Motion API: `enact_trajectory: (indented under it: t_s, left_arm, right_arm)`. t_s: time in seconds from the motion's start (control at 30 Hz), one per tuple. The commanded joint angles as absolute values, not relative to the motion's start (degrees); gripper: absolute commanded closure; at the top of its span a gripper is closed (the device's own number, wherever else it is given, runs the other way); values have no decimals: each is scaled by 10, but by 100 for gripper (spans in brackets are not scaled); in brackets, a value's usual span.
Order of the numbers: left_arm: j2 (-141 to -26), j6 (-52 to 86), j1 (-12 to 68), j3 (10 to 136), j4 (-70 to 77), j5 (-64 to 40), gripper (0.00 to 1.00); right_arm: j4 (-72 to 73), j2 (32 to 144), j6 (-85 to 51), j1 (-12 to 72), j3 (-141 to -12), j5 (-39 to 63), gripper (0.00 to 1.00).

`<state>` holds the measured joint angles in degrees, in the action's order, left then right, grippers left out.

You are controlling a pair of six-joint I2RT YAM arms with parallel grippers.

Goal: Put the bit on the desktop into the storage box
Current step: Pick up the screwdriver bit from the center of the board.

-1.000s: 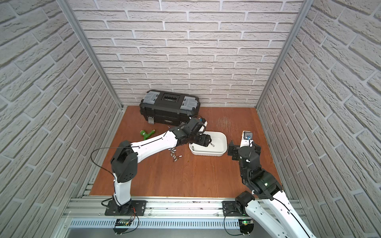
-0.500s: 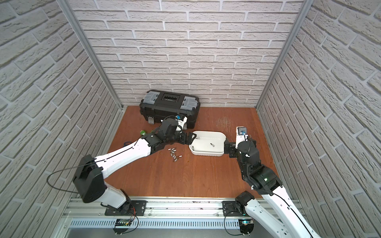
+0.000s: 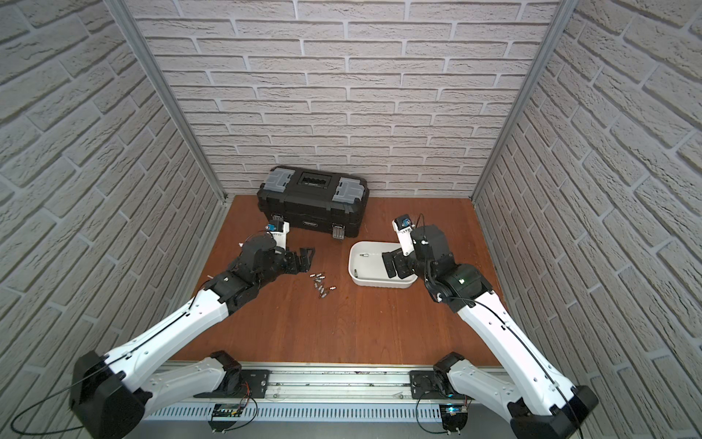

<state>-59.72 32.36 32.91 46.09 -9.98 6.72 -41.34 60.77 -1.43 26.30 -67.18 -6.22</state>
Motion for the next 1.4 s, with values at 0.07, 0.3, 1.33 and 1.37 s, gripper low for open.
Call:
enact_trajectory:
  t_s: [0.07,0.3,1.33,1.37]
  left_arm:
    - [-528,347,299,420,-131,120,2]
    - [-456,364,271,385,-167,141,2]
    - [-366,397,229,329,-236,149,2]
    - [-366,398,229,329,-237,149,2]
  right_arm:
    - [-448,677,2,288,-729,11,1]
    - [-528,807,36,360,-826,-4,1]
    - [-643,1244,121,486,-1101,-61,40]
    - [-644,1250,122,486,-1101,-63,42]
